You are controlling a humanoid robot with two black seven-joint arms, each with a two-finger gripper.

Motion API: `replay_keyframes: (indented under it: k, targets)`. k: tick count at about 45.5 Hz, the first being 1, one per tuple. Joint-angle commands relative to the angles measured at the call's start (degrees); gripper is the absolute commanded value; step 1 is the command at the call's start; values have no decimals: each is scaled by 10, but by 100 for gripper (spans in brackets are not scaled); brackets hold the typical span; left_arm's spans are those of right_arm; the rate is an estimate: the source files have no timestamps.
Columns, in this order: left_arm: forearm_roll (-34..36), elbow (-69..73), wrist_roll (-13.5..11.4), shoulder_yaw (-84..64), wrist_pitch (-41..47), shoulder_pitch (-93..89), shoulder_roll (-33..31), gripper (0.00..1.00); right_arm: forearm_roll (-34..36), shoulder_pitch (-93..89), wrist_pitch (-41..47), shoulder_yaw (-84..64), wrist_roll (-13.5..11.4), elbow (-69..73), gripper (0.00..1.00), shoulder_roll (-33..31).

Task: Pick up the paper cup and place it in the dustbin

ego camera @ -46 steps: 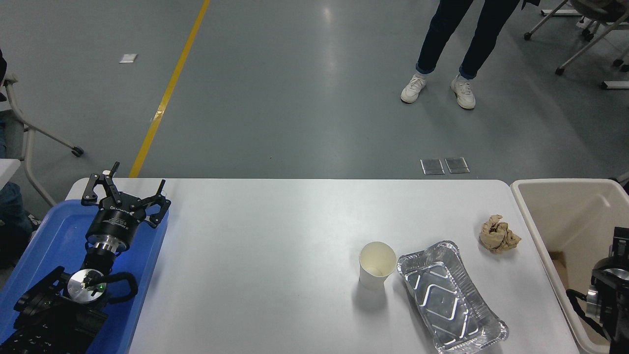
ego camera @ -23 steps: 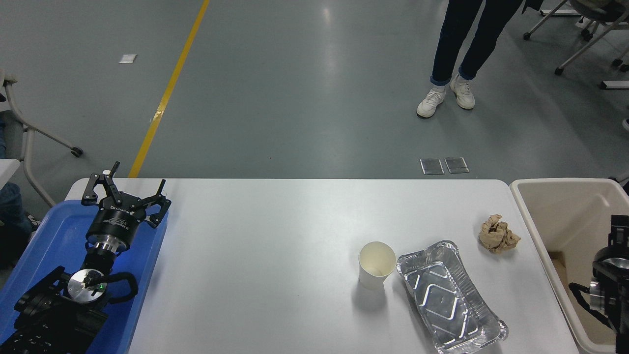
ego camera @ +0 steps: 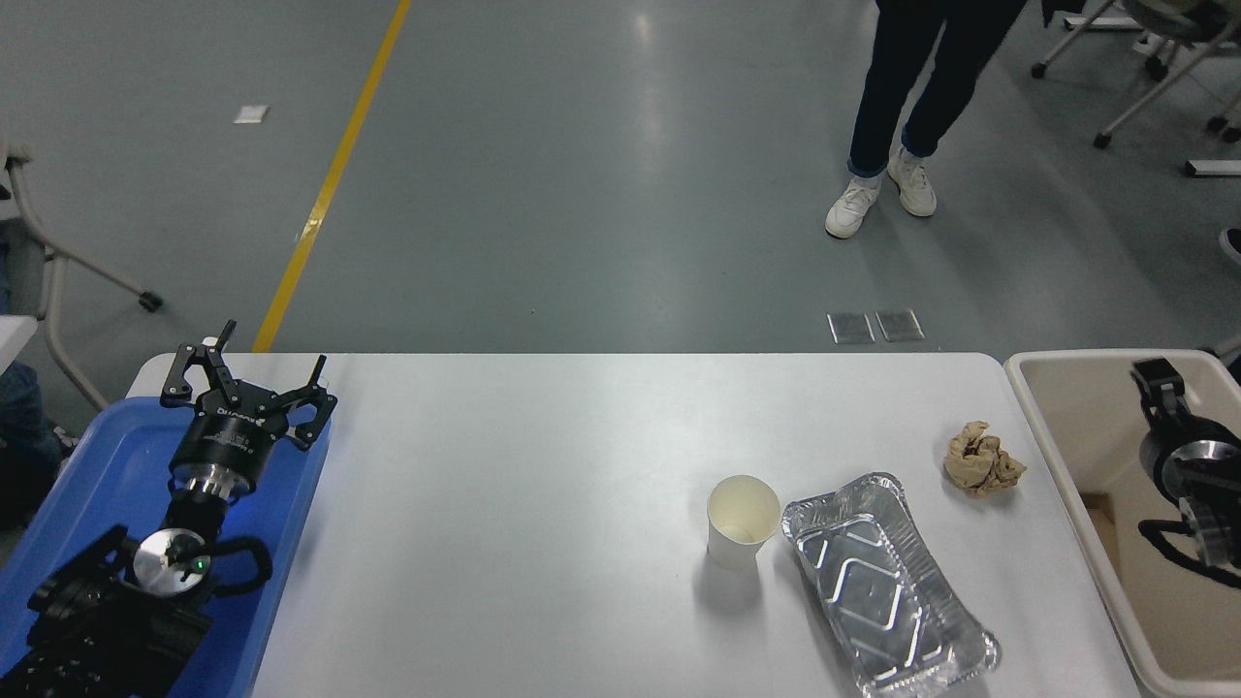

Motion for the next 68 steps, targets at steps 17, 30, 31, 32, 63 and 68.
replay_keyframes:
  k: [17, 30, 31, 32, 63, 68]
  targets:
    - [-1, 0, 1, 1, 0, 0, 1, 99, -201, 585, 262, -376, 10, 431, 100, 42]
    - [-1, 0, 1, 1, 0, 0, 2, 99, -201, 728, 444, -388, 37, 455, 100, 145]
    - [-1, 0, 0, 1, 0, 0, 2, 99, -201, 735, 460, -387, 38, 455, 100, 153]
    - [-1, 0, 0, 1, 0, 0, 1, 99, -201, 742, 475, -386, 38, 455, 100, 161]
    - [-1, 0, 0, 0, 0, 1, 1, 99, -232, 776, 562, -381, 13, 435, 100, 196]
    - [-1, 0, 0, 0, 0, 0, 1, 99, -228, 749, 507, -381, 12, 432, 100, 198]
